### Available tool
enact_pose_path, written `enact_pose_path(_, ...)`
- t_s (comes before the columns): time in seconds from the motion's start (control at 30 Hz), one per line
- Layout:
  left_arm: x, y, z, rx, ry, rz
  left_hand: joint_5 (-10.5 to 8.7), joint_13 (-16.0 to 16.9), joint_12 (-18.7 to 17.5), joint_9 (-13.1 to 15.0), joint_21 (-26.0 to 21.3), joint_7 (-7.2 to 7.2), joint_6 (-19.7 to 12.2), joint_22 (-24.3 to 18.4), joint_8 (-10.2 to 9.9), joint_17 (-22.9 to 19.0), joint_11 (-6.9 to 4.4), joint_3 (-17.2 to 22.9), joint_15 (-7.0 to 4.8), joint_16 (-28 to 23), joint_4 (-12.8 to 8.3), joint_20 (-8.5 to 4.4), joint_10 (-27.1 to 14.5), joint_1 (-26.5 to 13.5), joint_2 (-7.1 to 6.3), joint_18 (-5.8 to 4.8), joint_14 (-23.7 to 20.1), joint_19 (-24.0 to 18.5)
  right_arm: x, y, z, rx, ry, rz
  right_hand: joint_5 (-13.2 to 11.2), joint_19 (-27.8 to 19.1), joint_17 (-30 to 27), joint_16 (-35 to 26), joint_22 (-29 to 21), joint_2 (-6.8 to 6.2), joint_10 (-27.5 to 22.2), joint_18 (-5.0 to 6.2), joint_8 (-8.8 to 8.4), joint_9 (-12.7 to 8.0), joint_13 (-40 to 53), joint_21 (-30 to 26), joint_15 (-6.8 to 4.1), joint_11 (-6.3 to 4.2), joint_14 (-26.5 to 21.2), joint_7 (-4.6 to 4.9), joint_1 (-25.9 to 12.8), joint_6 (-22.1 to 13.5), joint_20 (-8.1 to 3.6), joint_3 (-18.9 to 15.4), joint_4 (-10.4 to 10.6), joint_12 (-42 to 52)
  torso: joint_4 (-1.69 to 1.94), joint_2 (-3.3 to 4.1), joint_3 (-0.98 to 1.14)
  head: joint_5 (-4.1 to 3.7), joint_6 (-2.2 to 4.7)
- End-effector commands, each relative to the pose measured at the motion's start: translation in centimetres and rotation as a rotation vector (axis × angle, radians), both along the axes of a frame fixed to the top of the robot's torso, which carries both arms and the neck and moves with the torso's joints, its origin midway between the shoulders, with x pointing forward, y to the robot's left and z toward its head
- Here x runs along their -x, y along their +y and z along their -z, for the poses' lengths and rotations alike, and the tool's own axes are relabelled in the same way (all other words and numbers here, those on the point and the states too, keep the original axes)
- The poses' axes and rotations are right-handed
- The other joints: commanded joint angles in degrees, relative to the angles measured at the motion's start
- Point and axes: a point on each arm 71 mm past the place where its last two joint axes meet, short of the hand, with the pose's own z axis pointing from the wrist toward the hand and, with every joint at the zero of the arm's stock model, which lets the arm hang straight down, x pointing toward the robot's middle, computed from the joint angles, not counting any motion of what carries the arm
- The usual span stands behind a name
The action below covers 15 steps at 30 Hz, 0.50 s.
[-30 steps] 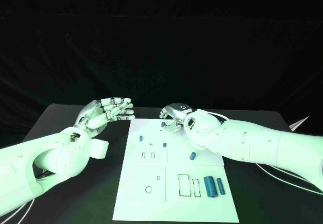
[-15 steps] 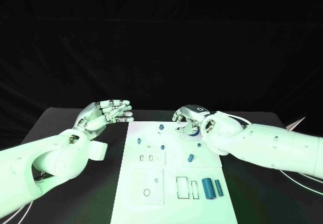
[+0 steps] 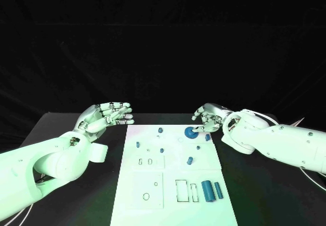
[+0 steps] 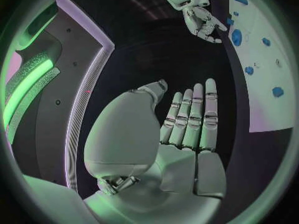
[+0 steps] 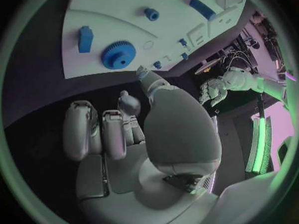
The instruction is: Assemble the parts on the task board
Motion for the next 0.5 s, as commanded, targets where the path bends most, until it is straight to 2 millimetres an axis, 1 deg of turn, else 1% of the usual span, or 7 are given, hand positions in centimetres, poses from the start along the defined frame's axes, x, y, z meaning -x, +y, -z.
enact_pose_path(0.03,0.0,-0.2,-0.1,0.011,-0.005,0.019,-0.21,0.0,-0.3,0.0,-0.3,2.66,-0.5,-0.1,-0.3,0.1,0.27,0.2,0.38,-0.3,0.0,0.38,0.0,-0.5,0.13,0.69,0.0,0.0,-0.2,-0.4,0.6,-0.002,0.085,0.007,0.4,1.1,7.0,1.1,2.8,0.73,2.8,-0.93,0.48,0.3,8.4,1.9,0.54,0.46,4.5,0.13,0.6,-0.9,0.21,-2.0,1.3,7.0,0.08,0.05,0.02,-0.12,-0.13)
enact_pose_path(0.07,0.0,-0.2,-0.1,0.011,-0.005,0.02,-0.21,0.0,-0.3,0.0,-0.3,2.66,-0.5,-0.1,-0.3,0.1,0.27,0.2,0.38,-0.3,0.0,0.38,0.0,-0.5,0.13,0.69,0.0,0.0,-0.3,-0.4,0.6,0.0,0.088,0.01,0.4,1.3,8.0,1.5,3.6,0.73,4.0,-1.09,0.59,0.4,10.9,2.5,0.67,0.64,4.7,0.26,0.9,-1.1,0.36,-2.7,1.9,9.1,0.1,0.04,-0.06,-0.14,-0.15)
enact_pose_path(0.13,0.0,-0.2,-0.1,0.011,-0.005,0.02,-0.21,0.0,-0.3,0.0,-0.3,2.66,-0.5,-0.1,-0.3,0.1,0.27,0.2,0.38,-0.3,0.0,0.38,0.0,-0.5,0.13,0.69,0.0,0.0,-0.4,-0.5,0.8,0.0,0.101,0.016,0.6,1.9,10.0,2.3,5.4,0.85,5.4,-1.45,0.89,0.6,13.8,3.8,0.9,0.85,5.0,0.43,1.5,-1.4,0.6,-3.7,2.9,11.3,0.12,0.05,-0.13,-0.11,-0.38)
enact_pose_path(0.2,0.0,-0.2,-0.1,0.011,-0.004,0.02,-0.21,0.0,-0.3,0.0,-0.3,2.66,-0.5,-0.1,-0.3,0.1,0.27,0.2,0.38,-0.3,0.0,0.38,0.0,-0.5,0.13,0.69,0.0,0.0,-0.6,-0.4,1.0,-0.004,0.114,0.02,0.9,2.4,11.3,2.7,6.5,0.89,6.3,-1.68,1.07,0.7,15.3,4.7,1.01,0.94,5.3,0.51,1.8,-1.5,0.73,-4.2,3.5,12.5,0.16,0.13,-0.11,-0.06,-0.36)
enact_pose_path(0.3,0.0,-0.2,-0.1,0.011,-0.004,0.02,-0.21,0.0,-0.3,0.0,-0.3,2.66,-0.5,-0.1,-0.3,0.1,0.27,0.2,0.38,-0.3,0.0,0.38,0.0,-0.5,0.13,0.69,0.0,0.0,-0.7,-0.3,1.3,-0.005,0.126,0.026,1.2,2.7,12.2,3.0,7.5,1.1,6.8,-1.89,1.22,0.7,16.2,5.4,1.08,0.99,5.4,0.55,2.2,-1.5,0.8,-4.2,3.8,13.2,0.23,0.2,-0.08,-0.07,-0.37)
enact_pose_path(0.4,0.0,-0.2,-0.1,0.011,-0.004,0.02,-0.21,0.0,-0.3,0.0,-0.3,2.66,-0.5,-0.1,-0.3,0.1,0.27,0.2,0.38,-0.3,0.0,0.38,0.0,-0.5,0.13,0.69,0.0,0.0,-0.9,-0.2,1.7,-0.006,0.135,0.032,1.6,3.0,12.9,3.3,8.3,1.21,7.5,-2.05,1.39,0.8,17.2,6.0,1.16,1.05,5.6,0.59,2.4,-1.5,0.88,-4.2,4.2,14.0,0.2,0.06,-0.12,0.04,-0.69)
enact_pose_path(0.5,0.0,-0.1,-0.1,0.011,-0.004,0.019,-0.21,0.0,-0.3,0.0,-0.3,2.66,-0.5,-0.1,-0.3,0.1,0.27,0.2,0.38,-0.3,0.0,0.38,0.0,-0.5,0.13,0.69,0.0,0.0,-1.0,-0.1,1.9,-0.007,0.137,0.036,1.9,3.1,13.0,3.3,8.5,1.34,7.6,-2.09,1.54,0.9,17.4,6.1,1.19,1.06,5.6,0.59,2.6,-1.4,0.92,-4.1,4.3,14.1,0.2,0.09,-0.13,0.12,-0.74)
